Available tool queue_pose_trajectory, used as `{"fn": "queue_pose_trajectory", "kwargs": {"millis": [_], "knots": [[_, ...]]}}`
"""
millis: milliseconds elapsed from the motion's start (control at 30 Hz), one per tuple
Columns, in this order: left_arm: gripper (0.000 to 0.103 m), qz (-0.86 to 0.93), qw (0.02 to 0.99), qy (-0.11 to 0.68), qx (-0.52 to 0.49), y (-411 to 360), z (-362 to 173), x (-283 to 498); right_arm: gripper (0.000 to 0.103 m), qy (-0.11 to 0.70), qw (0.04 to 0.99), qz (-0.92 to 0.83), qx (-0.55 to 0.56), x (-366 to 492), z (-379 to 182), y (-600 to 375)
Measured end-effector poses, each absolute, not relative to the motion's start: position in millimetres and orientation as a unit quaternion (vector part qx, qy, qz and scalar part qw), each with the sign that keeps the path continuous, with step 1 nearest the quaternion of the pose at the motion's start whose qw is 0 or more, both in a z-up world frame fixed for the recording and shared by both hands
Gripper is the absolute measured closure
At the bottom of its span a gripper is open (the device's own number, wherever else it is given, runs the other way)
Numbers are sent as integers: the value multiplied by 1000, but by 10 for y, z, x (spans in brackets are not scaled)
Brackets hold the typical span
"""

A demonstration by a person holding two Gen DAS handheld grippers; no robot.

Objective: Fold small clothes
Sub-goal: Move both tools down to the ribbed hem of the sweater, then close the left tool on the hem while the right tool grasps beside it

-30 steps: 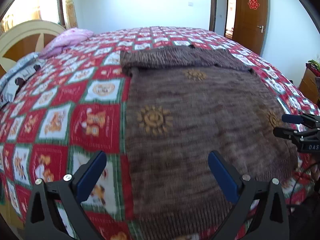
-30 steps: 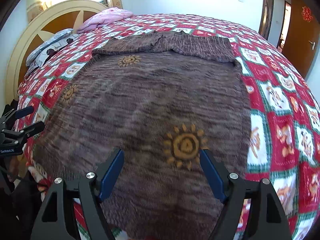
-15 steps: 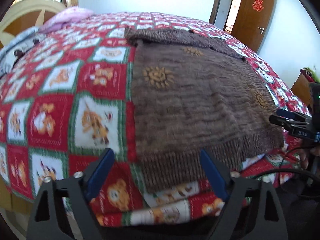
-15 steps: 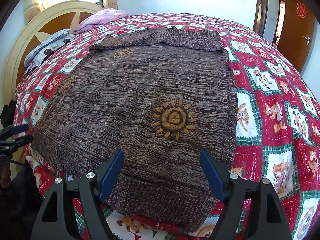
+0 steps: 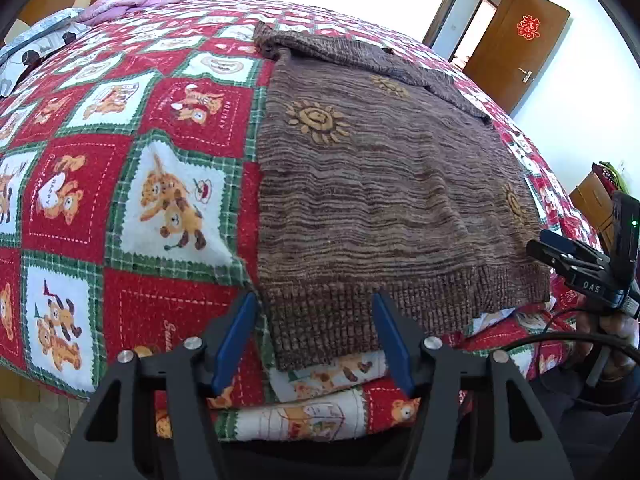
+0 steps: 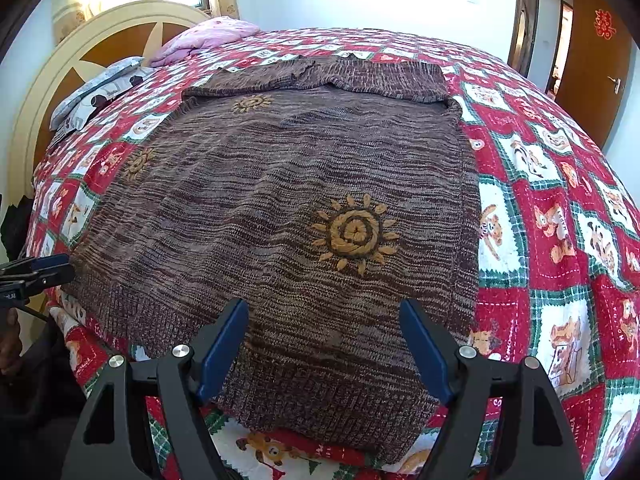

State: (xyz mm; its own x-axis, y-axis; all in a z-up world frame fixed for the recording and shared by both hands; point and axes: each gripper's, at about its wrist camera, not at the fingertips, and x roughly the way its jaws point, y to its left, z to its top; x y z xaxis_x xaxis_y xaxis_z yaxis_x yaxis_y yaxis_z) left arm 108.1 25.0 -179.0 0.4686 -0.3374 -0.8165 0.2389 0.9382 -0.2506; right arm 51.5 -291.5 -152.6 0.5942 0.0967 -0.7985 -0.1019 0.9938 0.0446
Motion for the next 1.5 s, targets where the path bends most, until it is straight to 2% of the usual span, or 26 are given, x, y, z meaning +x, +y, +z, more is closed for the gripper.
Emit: {"fn": "queue_pose_trajectory", "kwargs": {"millis": [67, 200, 400, 533, 967, 1000, 1100, 1200, 1267, 1400, 1433, 1467, 1500], "knots": [[41, -172, 854, 488, -52, 234, -1781, 1065, 24, 446, 893, 55, -5, 519, -1521, -2923], [50, -156, 858, 488, -37, 214, -1762, 1030, 24, 444, 894, 54, -6, 515, -1513, -2932], [47, -180, 874, 450, -42, 181, -1636, 1026, 24, 446, 893, 60, -8, 507, -1538, -2901], [48, -166, 865, 473, -36, 175, -1812, 1153, 24, 443, 894, 60, -19, 500, -1535, -2869], [50, -151, 860, 486, -39, 235, -1816, 1101, 24, 442, 895, 51, -29, 496, -1509, -2874], [52, -148, 861, 485, -33, 214, -1819, 1098, 24, 442, 895, 50, -30, 490, -1498, -2879], [66, -140, 861, 488, -17, 193, -1806, 1077, 24, 439, 897, 38, -30, 451, -1417, -2946], [67, -140, 861, 489, -15, 179, -1814, 1069, 24, 439, 898, 24, -22, 402, -1359, -3054], [72, -137, 863, 487, -1, 148, -1830, 1064, 24, 446, 895, 18, -11, 356, -1362, -3145], [73, -140, 863, 486, 10, 144, -1836, 1059, 24, 461, 887, 9, -1, 257, -1421, -3259], [79, -143, 862, 486, 7, 156, -1830, 1058, 24, 464, 886, 6, 1, 237, -1440, -3279], [90, -153, 861, 486, 1, 161, -1821, 1057, 24, 467, 884, 5, 2, 227, -1457, -3296], [95, -161, 859, 485, -4, 157, -1812, 1058, 24, 471, 882, 3, 6, 214, -1481, -3324]]}}
